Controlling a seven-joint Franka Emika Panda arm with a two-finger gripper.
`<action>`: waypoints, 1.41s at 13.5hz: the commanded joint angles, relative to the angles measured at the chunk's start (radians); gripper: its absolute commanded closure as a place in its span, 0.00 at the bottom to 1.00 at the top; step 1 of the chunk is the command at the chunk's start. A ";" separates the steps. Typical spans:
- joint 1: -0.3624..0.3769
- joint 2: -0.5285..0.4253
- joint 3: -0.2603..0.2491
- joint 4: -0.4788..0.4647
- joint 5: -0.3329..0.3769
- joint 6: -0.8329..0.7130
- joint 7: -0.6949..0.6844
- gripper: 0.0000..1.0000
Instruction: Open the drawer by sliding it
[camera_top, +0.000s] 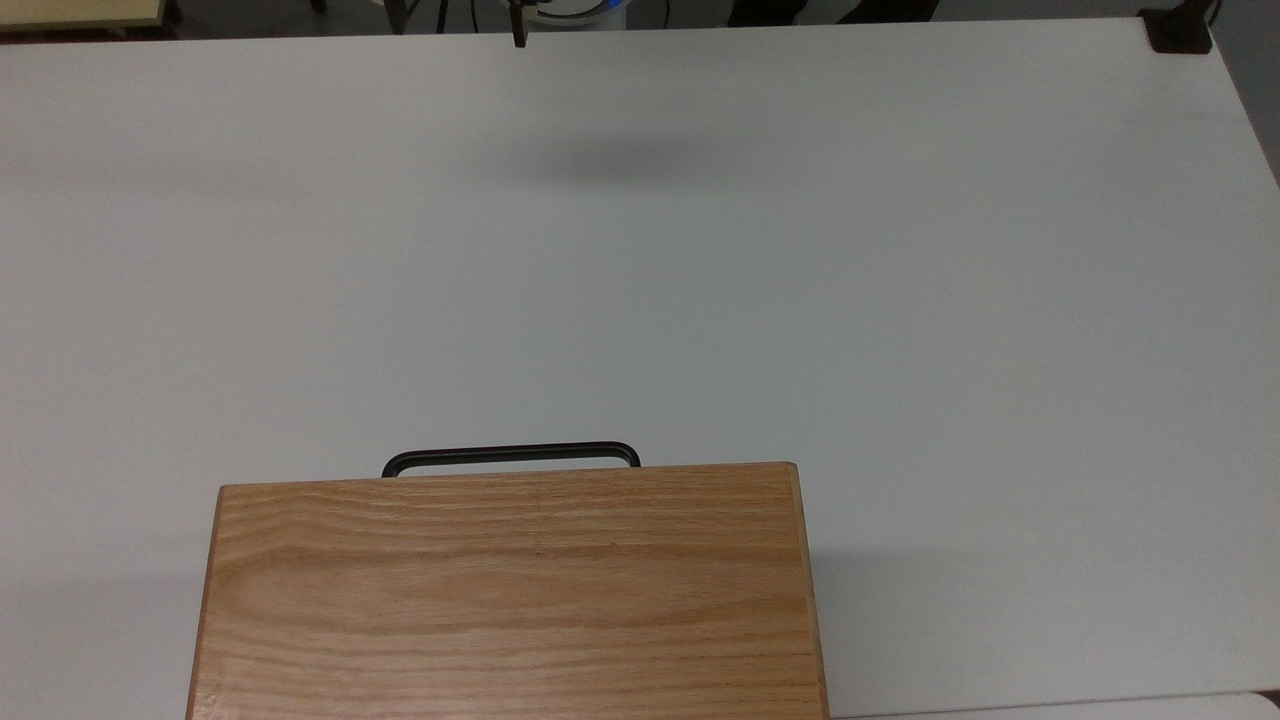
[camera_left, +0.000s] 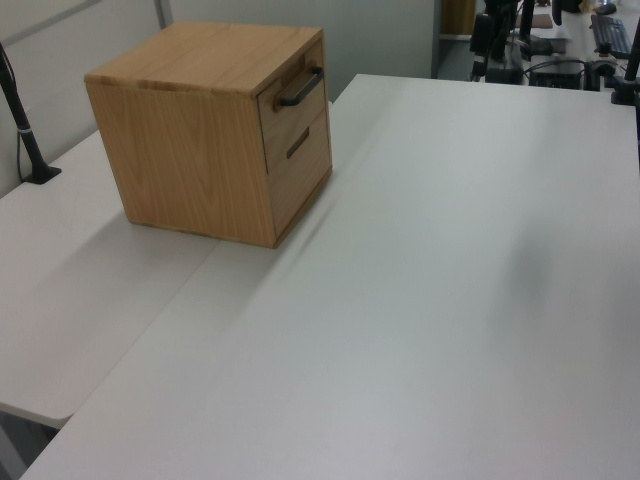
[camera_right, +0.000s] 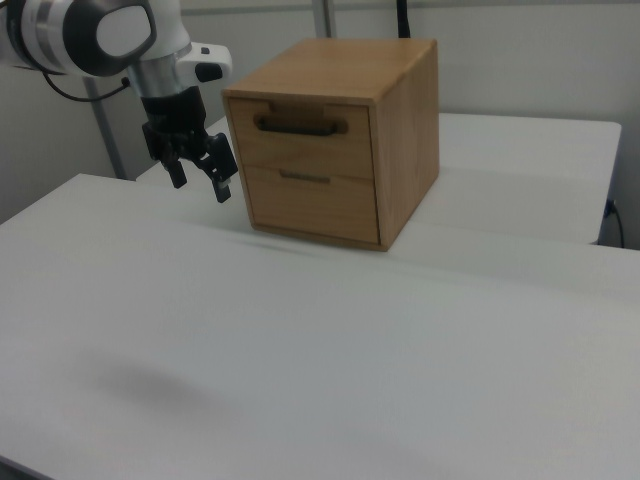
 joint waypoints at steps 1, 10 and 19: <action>-0.003 0.012 0.007 0.007 0.003 0.011 -0.019 0.00; -0.003 0.013 0.007 0.007 0.003 0.011 -0.019 0.00; -0.012 0.036 0.007 0.007 -0.050 0.038 -0.387 0.00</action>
